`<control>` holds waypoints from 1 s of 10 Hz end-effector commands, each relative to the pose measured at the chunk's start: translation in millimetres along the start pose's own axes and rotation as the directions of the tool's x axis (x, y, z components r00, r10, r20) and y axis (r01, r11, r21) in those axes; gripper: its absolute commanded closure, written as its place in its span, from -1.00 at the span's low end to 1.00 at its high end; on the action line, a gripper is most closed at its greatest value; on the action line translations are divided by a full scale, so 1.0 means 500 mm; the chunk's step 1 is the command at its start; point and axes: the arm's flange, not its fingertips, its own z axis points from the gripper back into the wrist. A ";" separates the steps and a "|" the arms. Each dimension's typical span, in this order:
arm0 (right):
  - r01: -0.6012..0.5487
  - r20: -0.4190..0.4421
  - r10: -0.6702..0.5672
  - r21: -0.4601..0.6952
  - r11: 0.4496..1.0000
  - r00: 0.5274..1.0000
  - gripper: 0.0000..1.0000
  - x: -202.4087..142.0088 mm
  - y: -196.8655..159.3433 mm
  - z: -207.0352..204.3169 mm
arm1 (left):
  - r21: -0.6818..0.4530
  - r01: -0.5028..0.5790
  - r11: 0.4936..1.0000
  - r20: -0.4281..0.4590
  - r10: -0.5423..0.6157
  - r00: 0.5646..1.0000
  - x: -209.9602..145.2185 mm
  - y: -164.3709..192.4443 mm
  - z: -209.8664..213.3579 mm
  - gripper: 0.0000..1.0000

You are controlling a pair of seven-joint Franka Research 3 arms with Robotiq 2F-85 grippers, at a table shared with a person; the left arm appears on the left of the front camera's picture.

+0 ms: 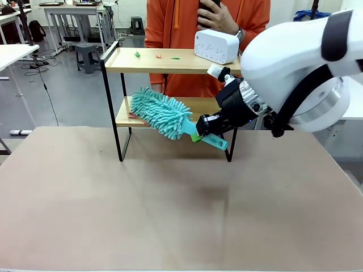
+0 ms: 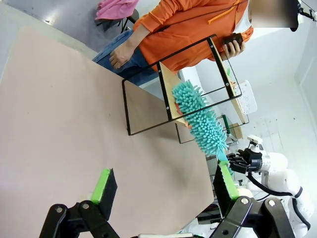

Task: Clean the shelf.
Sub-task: Clean the specific tier of the Shelf with the Duster once objects are removed.

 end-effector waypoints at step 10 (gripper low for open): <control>-0.182 -0.144 0.257 0.394 0.901 0.956 0.74 -0.145 -0.111 0.269 | -0.015 0.021 1.000 0.015 -0.021 1.000 -0.006 -0.002 -0.005 -1.00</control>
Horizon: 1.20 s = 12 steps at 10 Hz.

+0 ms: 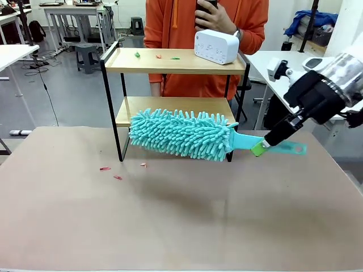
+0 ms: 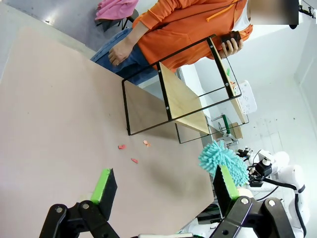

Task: Clean the shelf.
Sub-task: Clean the specific tier of the Shelf with the Duster once objects are removed.

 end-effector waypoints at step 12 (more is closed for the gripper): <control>0.497 0.665 -0.611 0.391 0.775 0.430 0.74 -0.510 -0.152 0.375 | -0.015 0.021 1.000 0.015 -0.020 1.000 -0.006 -0.002 -0.005 -1.00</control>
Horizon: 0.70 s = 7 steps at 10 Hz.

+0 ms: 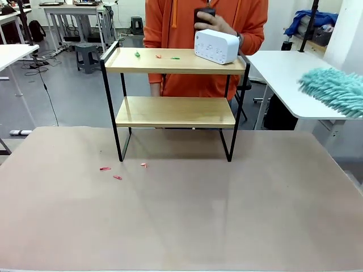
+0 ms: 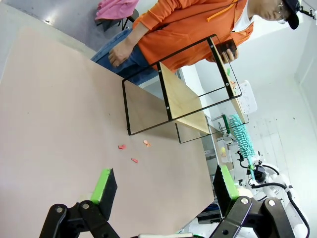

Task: Clean the shelf.
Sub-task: Clean the specific tier of the Shelf with the Duster once objects are removed, then clean the remaining tier of the Shelf with the Duster once objects are removed.

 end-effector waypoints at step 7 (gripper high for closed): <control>-0.063 0.000 0.063 0.102 0.993 0.998 0.74 -0.029 0.013 0.040 | -0.016 0.021 1.000 0.017 -0.021 1.000 -0.006 -0.002 -0.004 -1.00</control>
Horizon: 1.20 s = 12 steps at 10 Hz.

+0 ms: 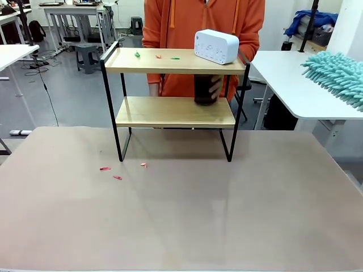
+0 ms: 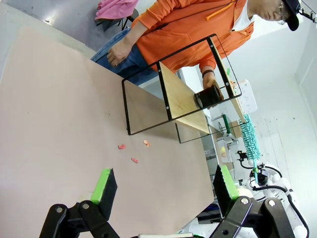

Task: Clean the shelf.
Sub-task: Clean the remaining tier of the Shelf with the Duster once objects are removed.

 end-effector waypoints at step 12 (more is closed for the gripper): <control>-0.024 -0.006 0.024 0.008 1.000 1.000 0.74 -0.002 -0.001 -0.001 | -0.015 0.020 1.000 0.016 -0.020 1.000 -0.006 -0.001 -0.004 -1.00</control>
